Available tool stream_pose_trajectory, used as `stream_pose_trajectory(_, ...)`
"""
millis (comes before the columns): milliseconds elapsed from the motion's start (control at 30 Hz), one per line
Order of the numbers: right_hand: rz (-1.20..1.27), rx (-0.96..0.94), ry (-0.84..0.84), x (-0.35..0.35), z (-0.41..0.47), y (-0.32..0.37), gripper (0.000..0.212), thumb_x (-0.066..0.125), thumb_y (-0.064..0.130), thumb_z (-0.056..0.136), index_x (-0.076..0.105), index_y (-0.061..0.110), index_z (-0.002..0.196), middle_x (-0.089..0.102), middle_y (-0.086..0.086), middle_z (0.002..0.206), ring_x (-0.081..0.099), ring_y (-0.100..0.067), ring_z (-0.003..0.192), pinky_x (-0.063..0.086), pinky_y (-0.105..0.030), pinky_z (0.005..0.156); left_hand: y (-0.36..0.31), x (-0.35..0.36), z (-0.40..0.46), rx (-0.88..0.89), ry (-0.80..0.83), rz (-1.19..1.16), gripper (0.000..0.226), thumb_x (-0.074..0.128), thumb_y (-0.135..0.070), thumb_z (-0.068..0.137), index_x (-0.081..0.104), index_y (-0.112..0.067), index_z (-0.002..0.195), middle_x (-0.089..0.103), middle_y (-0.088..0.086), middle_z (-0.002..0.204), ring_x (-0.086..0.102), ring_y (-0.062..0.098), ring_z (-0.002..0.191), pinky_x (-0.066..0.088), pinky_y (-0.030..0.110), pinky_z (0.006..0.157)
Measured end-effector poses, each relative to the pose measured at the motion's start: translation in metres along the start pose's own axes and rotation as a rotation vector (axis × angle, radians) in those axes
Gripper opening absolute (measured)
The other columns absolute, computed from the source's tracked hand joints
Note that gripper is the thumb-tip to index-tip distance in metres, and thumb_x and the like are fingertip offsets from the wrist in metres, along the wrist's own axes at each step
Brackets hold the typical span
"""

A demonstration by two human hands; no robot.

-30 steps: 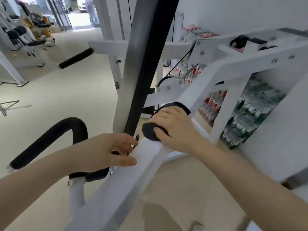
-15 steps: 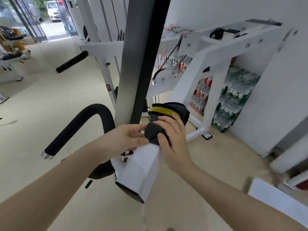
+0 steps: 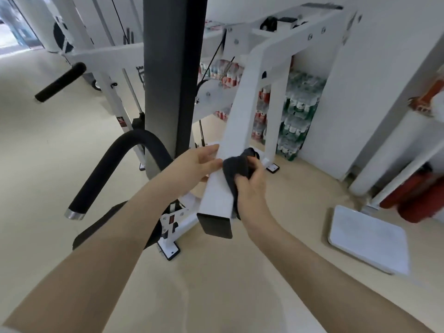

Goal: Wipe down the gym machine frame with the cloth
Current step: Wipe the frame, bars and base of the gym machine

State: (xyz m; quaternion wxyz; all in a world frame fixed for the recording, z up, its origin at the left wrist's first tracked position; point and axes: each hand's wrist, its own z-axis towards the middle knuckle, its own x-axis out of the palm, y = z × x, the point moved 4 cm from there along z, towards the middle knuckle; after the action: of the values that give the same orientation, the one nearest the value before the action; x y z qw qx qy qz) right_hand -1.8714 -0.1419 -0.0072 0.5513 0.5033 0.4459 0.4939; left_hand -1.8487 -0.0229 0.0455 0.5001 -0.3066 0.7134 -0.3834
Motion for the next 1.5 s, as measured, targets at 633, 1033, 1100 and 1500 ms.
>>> stream_pose_trajectory(633, -0.424, -0.128, 0.130, 0.005, 0.020, 0.022, 0.053, 0.039, 0.010, 0.088, 0.037, 0.020, 0.140, 0.022, 0.002, 0.153, 0.021, -0.017, 0.140, 0.026, -0.032, 0.110, 0.011, -0.023, 0.011, 0.035, -0.087, -0.133, 0.029, 0.041, -0.018, 0.099, 0.057, -0.014, 0.122, 0.063, -0.003, 0.099, 0.061, 0.013, 0.087, 0.051, 0.023, 0.079)
stream_pose_trajectory(1033, -1.377, -0.652, 0.872, 0.048, 0.090, 0.058, 0.048, 0.032, 0.042, 0.078, 0.066, 0.009, 0.079, 0.063, -0.006, 0.078, 0.053, -0.025, 0.079, 0.043, -0.044, 0.080, 0.033, -0.060, -0.004, 0.477, -0.398, 0.460, 0.024, 0.049, -0.013, 0.091, 0.067, -0.012, 0.106, 0.069, 0.000, 0.089, 0.062, 0.016, 0.079, 0.051, 0.034, 0.078)
stream_pose_trajectory(1100, -1.480, -0.606, 0.826, 0.052, 0.107, 0.059, 0.051, 0.026, 0.045, 0.072, 0.066, 0.013, 0.075, 0.062, -0.004, 0.074, 0.050, -0.023, 0.076, 0.042, -0.043, 0.080, 0.034, -0.059, -0.003, 0.468, -0.392, 0.468, 0.023, 0.048, -0.014, 0.091, 0.066, -0.010, 0.105, 0.067, 0.002, 0.095, 0.061, 0.017, 0.086, 0.049, 0.033, 0.082)
stream_pose_trajectory(1500, -1.367, -0.645, 0.744, 0.049, 0.131, 0.055, 0.045, 0.028, 0.038, 0.082, 0.061, 0.013, 0.067, 0.059, -0.003, 0.064, 0.051, -0.023, 0.064, 0.044, -0.044, 0.069, 0.042, -0.064, 0.004, 0.399, -0.426, 0.453, 0.026, 0.045, -0.014, 0.093, 0.063, -0.013, 0.112, 0.063, -0.001, 0.106, 0.058, 0.014, 0.095, 0.046, 0.028, 0.086)
